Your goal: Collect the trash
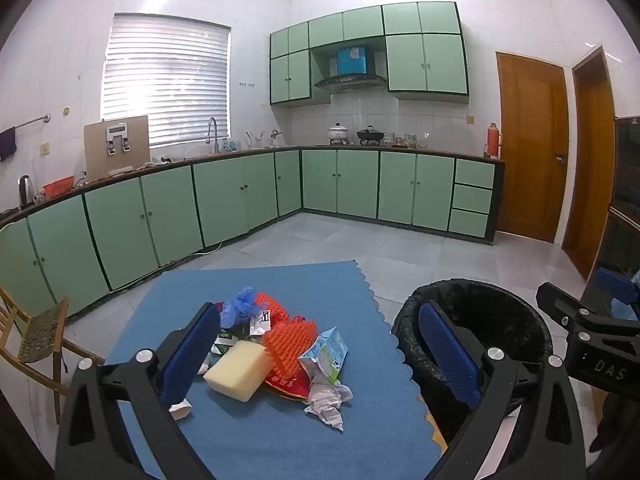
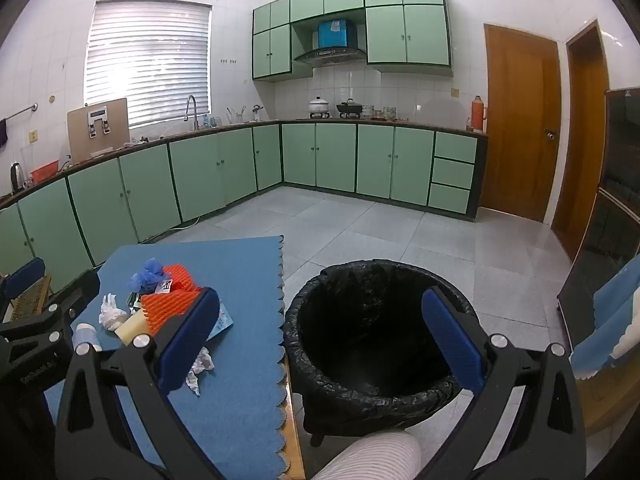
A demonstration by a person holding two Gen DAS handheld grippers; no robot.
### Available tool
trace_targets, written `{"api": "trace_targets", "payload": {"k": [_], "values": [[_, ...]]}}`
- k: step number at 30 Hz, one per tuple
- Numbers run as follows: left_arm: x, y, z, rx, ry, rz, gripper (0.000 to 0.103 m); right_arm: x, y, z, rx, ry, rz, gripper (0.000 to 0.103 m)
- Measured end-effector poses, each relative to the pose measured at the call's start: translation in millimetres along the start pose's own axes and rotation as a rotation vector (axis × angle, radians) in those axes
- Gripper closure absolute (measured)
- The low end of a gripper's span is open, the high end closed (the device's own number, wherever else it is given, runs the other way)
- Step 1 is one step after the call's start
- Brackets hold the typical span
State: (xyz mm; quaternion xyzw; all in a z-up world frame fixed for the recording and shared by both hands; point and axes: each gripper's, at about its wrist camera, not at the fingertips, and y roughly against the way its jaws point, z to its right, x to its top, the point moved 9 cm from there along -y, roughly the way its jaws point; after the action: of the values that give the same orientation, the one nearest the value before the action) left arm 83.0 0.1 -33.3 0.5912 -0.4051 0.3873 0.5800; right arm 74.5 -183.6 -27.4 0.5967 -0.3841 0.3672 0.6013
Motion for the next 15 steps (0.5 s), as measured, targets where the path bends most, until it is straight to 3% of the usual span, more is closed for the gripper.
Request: {"api": "trace_targets", "payload": {"k": [15], "values": [[5.2,-3.1,0.4,0.005,0.005,-0.003,0.006,0.8,2.1,-2.7,0.000,0.001,0.001,0.005]]}}
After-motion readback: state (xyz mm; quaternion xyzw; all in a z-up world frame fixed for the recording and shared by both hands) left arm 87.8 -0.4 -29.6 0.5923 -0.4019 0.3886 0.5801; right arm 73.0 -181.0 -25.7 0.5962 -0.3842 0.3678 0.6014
